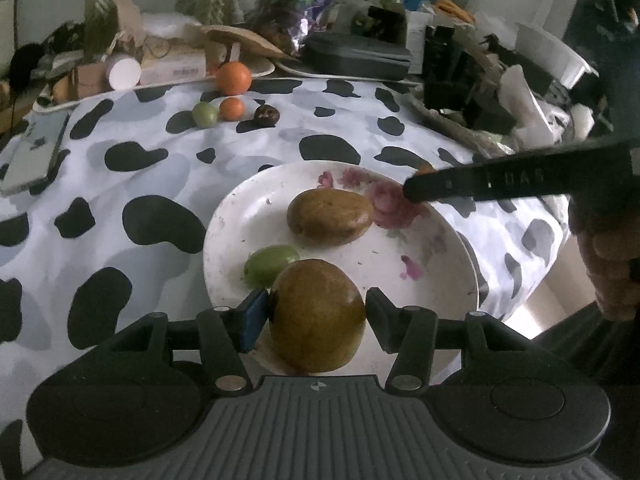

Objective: Organize fruits

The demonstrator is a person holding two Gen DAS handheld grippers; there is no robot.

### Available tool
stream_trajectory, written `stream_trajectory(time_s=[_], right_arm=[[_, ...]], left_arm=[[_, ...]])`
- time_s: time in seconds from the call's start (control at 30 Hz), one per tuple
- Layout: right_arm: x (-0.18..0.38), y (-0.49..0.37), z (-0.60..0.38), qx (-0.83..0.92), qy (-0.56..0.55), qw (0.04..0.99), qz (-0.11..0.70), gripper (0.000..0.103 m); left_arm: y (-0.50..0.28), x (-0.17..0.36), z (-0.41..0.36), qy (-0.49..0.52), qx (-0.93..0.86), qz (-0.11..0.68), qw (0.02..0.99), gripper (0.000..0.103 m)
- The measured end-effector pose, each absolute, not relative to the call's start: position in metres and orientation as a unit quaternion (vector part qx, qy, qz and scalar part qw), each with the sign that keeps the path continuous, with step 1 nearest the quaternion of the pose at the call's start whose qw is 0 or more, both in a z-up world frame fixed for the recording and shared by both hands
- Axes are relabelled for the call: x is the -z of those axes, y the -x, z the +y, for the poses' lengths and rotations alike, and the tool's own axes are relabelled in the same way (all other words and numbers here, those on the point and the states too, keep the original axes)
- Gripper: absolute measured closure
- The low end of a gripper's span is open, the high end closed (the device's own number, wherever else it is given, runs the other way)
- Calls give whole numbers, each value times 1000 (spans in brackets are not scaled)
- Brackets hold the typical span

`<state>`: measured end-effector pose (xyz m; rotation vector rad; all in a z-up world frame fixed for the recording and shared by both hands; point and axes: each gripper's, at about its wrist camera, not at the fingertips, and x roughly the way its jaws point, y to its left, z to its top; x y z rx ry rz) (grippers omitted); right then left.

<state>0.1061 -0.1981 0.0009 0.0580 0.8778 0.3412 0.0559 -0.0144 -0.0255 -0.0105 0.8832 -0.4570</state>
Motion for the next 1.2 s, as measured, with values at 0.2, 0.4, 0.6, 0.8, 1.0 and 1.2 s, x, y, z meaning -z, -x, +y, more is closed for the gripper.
stream_trajectory(time_s=[0.2,0.4,0.6,0.8,1.0,1.2], right_arm=[[12,-112,-192,-161,-14,879,449,75],[23,-115,-172,-164,47,875,454,75],[33,-111,-150,-175,128,870,442,75],[30,-106,-149,-177,144,875,428,52],[13,-94,-168,-176,112,888,411,24],[-3,-82,-203,-155,37,901,403,4]], left_arm=[[-58,25,-13,3,199,425,883,37],[-57,19,-11,14,203,411,888,37],[-55,13,-8,24,206,394,895,37],[-52,8,-8,22,209,378,902,37],[-49,5,-6,12,196,369,909,37],[-46,-1,-2,9,173,366,914,37]])
